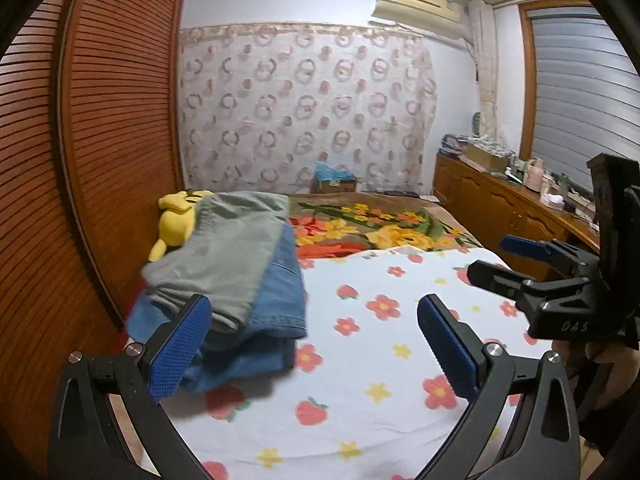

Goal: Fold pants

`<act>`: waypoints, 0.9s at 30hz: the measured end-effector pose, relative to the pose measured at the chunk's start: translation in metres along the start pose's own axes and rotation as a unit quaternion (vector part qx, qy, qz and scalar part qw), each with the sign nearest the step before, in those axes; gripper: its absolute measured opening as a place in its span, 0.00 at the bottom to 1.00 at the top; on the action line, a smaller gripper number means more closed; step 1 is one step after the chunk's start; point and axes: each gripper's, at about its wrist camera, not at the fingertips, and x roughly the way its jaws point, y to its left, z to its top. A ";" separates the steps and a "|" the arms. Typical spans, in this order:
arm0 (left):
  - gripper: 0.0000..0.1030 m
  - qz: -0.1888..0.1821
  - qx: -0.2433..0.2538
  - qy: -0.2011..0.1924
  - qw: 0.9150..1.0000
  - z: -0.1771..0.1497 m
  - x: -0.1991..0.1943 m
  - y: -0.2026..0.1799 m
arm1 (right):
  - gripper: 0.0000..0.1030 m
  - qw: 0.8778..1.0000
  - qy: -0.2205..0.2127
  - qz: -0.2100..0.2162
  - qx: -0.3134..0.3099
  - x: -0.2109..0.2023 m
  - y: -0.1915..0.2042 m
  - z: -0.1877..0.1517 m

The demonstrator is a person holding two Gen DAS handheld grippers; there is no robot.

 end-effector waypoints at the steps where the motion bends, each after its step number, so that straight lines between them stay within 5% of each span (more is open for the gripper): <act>1: 1.00 -0.003 0.002 0.001 1.000 -0.001 -0.001 -0.004 | 0.92 1.000 -0.001 -0.006 0.003 -0.006 0.002 -0.003; 27: 1.00 -0.047 0.027 -0.038 0.998 0.004 -0.065 -0.068 | 0.92 0.990 -0.064 -0.120 0.031 -0.113 0.059 -0.025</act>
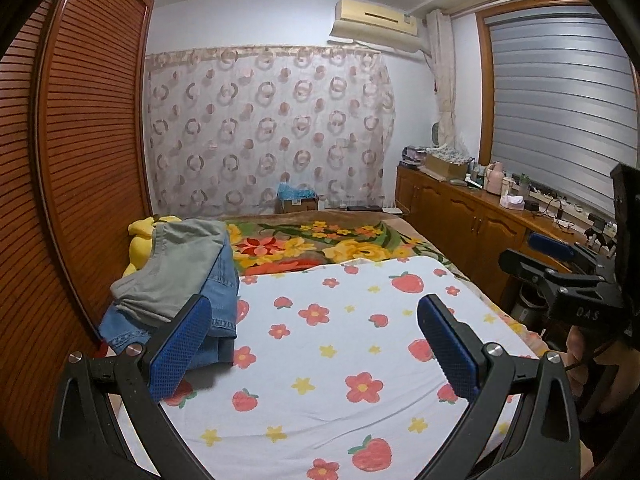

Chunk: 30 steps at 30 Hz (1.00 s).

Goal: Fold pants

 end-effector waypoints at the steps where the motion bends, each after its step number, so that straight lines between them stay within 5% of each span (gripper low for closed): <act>1: 1.00 0.000 -0.001 -0.002 1.000 0.000 -0.002 -0.001 | 0.92 1.000 -0.001 -0.001 0.000 -0.003 0.001 -0.003; 30: 1.00 0.014 -0.010 0.016 1.000 -0.022 -0.021 0.001 | 0.92 1.000 -0.004 -0.019 0.019 -0.024 -0.007 -0.020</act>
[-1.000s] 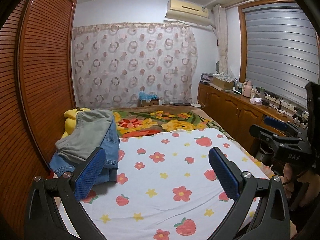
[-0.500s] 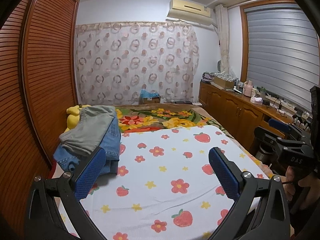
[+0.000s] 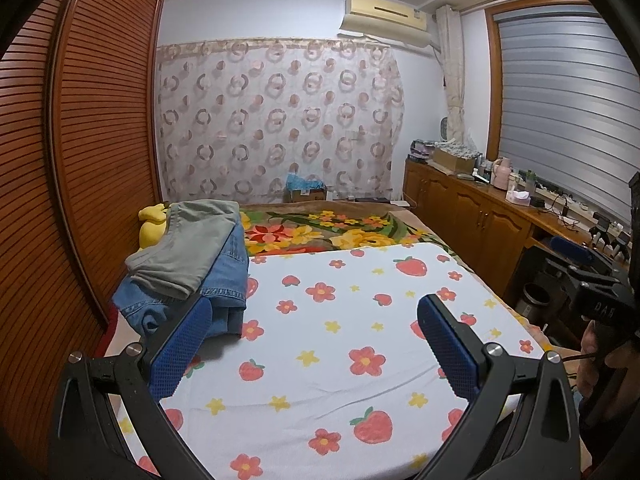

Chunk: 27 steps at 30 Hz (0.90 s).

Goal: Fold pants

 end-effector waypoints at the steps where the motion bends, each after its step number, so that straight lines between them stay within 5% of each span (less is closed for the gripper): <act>1: 1.00 0.000 0.000 0.000 1.000 0.000 0.000 0.000 | 0.92 1.000 0.000 0.000 0.000 0.000 0.001 0.000; 27: 1.00 0.000 0.000 -0.001 1.000 -0.001 0.000 0.000 | 0.92 1.000 0.000 0.002 -0.004 -0.001 0.004 -0.007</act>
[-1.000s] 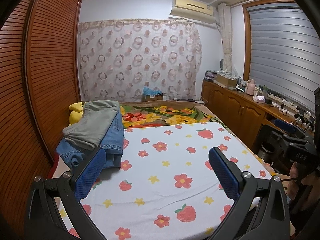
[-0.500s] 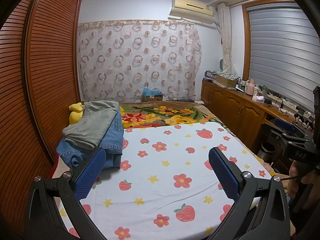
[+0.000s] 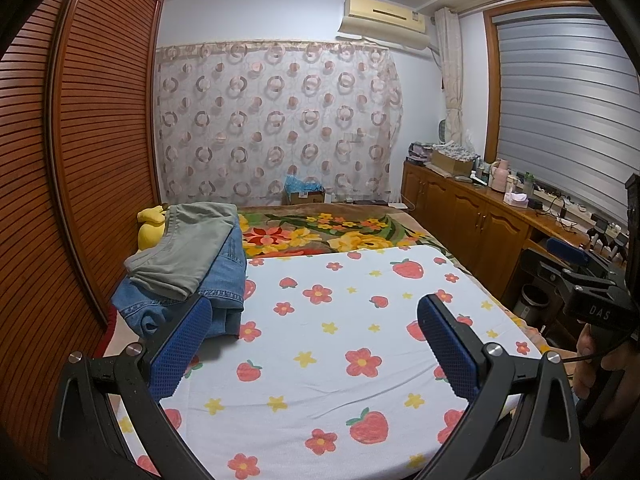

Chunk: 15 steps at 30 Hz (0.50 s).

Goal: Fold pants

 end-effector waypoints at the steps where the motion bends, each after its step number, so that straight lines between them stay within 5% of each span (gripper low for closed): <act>1: 1.00 0.001 0.000 0.000 1.000 0.001 0.000 0.000 | 0.92 1.000 0.000 0.000 0.000 0.000 0.000 0.000; 15: 1.00 0.000 -0.001 -0.001 1.000 -0.001 0.000 0.000 | 0.92 1.000 -0.001 0.001 -0.002 -0.001 0.000 0.000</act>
